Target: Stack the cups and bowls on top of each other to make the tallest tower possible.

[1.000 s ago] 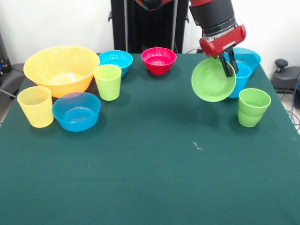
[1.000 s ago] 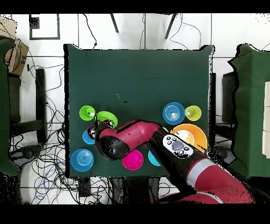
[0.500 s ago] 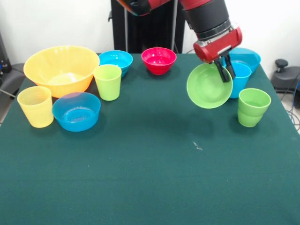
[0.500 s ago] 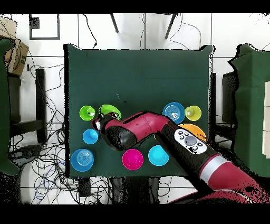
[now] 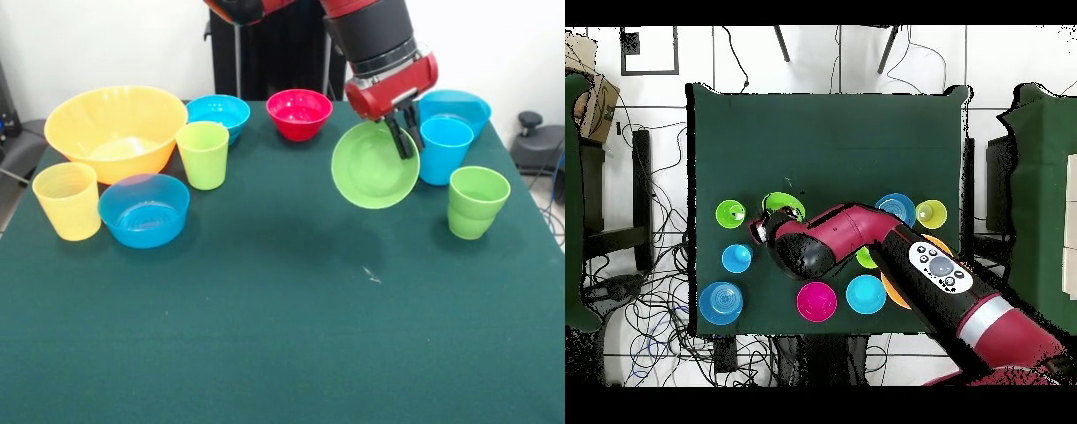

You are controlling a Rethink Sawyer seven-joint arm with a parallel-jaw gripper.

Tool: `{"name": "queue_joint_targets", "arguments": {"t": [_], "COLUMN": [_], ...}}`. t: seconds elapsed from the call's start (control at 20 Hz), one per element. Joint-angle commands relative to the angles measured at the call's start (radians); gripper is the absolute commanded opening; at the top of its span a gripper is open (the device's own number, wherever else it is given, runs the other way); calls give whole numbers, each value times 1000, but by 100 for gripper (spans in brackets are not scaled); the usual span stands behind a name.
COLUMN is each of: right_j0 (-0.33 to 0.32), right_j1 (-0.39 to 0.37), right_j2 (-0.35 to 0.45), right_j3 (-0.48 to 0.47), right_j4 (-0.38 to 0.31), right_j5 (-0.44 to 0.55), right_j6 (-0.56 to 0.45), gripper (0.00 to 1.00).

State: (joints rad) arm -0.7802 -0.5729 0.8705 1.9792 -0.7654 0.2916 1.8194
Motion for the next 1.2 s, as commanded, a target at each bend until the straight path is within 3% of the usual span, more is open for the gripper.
{"name": "queue_joint_targets", "arguments": {"t": [0.05,0.5,1.05,1.2], "right_j0": [4,33,-133,-147], "right_j1": [22,-35,190,206], "right_j2": [32,1,166,174], "right_j3": [-56,-42,-115,-120], "right_j4": [-148,-315,-293,-293], "right_j5": [88,-1,112,116], "right_j6": [-299,-197,-483,-493], "gripper": [0,0,0,0]}}
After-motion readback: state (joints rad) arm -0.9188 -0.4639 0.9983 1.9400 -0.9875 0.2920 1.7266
